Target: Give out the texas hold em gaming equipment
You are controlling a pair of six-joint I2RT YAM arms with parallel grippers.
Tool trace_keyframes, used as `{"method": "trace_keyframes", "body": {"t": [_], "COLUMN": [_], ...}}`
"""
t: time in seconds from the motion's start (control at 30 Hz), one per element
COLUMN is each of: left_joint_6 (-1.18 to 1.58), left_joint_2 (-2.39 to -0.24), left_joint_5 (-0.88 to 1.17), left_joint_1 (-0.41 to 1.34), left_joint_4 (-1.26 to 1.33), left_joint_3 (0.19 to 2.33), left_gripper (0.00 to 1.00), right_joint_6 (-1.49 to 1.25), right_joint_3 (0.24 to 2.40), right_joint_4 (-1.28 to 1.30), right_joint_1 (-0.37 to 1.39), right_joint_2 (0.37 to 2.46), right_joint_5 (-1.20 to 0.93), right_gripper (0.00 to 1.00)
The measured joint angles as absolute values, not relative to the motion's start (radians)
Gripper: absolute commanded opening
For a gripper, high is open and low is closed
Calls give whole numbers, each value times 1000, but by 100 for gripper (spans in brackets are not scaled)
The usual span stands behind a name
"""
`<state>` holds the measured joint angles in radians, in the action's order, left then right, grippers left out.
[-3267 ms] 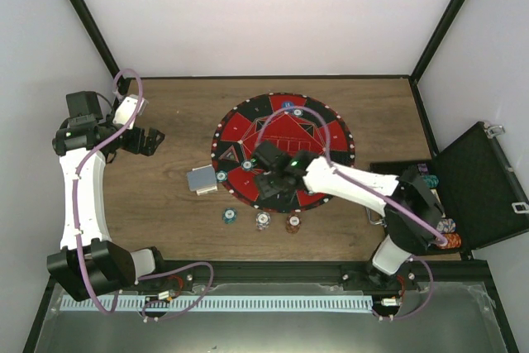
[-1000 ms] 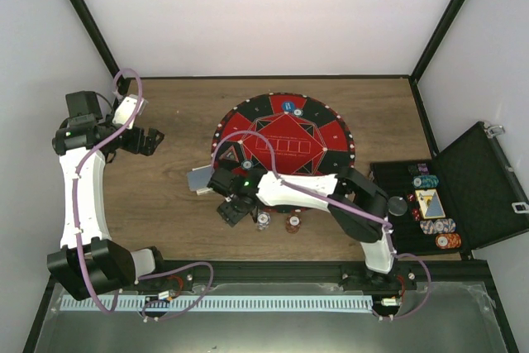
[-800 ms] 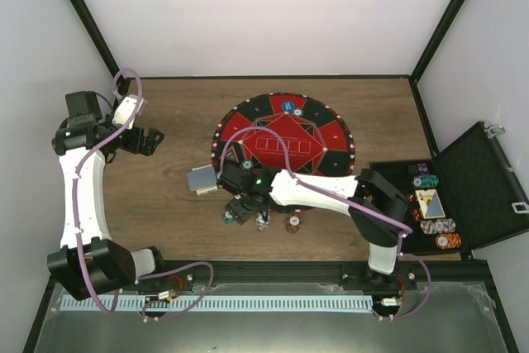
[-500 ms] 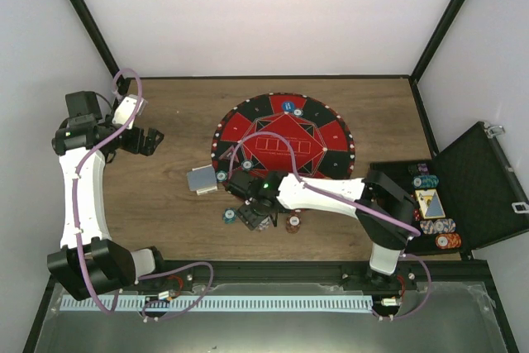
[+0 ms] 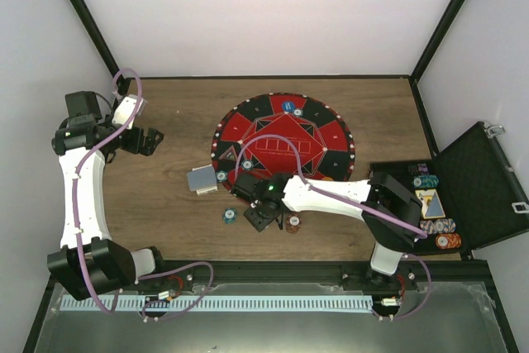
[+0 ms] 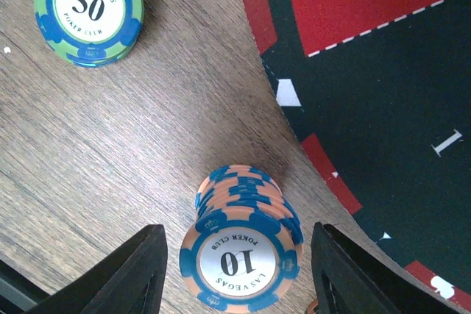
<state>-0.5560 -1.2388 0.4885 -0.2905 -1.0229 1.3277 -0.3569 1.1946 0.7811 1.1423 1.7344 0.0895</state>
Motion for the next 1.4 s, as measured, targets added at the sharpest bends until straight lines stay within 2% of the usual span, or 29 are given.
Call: {"method": "trace_keyframes", "body": {"t": [0.37,0.93,1.4], "left_joint_6": [-556,-556,-556], "left_joint_2": [-1239,-1239,-1239], "left_joint_5": [488,488,488], "left_joint_1": [-293,-293,-294], "left_joint_4": [-1023,-1023,-1023], "left_joint_3": [1328,1328,1328], "left_gripper": [100,100,100], "right_joint_6": [-356,-355,-337], "right_joint_3": [1160,1161,1261], "right_joint_4": [786,783,850], "right_joint_1": [1142,1142,1139], "right_joint_2": [1734,1734,1727], "right_joint_5": [74,72,107], "right_gripper": [55,24,16]}}
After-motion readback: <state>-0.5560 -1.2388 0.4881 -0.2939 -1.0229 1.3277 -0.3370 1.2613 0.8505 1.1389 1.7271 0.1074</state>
